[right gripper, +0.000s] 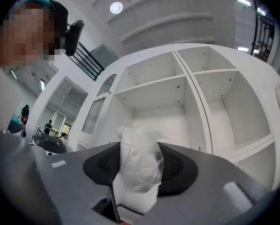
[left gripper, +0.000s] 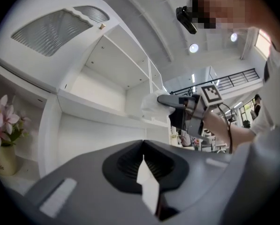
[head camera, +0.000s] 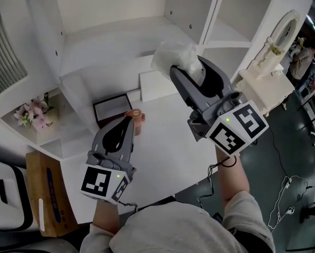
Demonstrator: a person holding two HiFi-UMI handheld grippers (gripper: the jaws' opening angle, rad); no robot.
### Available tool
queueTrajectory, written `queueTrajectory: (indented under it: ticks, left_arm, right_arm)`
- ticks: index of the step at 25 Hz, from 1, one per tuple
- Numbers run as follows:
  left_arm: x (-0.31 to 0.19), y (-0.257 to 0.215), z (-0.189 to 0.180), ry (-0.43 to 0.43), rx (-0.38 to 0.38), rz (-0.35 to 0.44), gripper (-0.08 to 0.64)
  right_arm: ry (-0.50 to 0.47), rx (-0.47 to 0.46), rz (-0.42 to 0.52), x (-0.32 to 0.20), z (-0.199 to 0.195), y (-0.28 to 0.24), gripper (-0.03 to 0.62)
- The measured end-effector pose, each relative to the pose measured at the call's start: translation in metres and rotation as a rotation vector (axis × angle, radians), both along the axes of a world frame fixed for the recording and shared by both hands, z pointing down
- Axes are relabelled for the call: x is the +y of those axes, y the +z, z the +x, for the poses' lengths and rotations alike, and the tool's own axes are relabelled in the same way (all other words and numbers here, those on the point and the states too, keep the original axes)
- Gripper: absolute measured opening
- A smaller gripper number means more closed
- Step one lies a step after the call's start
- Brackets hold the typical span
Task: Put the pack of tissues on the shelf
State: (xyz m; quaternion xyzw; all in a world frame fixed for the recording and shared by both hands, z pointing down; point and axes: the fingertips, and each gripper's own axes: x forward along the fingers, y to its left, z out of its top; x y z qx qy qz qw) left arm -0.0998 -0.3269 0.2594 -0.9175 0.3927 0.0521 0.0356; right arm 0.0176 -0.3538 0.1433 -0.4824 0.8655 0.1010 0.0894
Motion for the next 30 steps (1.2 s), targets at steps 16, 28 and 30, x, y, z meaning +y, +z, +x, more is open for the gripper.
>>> queueTrajectory:
  ticks: [16, 28, 30]
  left_arm:
    - [-0.016, 0.004, -0.025, -0.019, 0.03, -0.018, 0.002]
    - [-0.03, 0.009, -0.037, -0.056, 0.032, -0.033, 0.002]
    - [-0.031, 0.01, -0.039, -0.063, 0.027, -0.033, 0.002]
  right_arm:
    - [0.064, 0.019, -0.044, -0.06, -0.002, -0.012, 0.216]
    - [0.086, 0.058, -0.078, -0.092, -0.007, -0.005, 0.221]
    - [0.086, 0.066, -0.091, -0.097, -0.008, -0.004, 0.221]
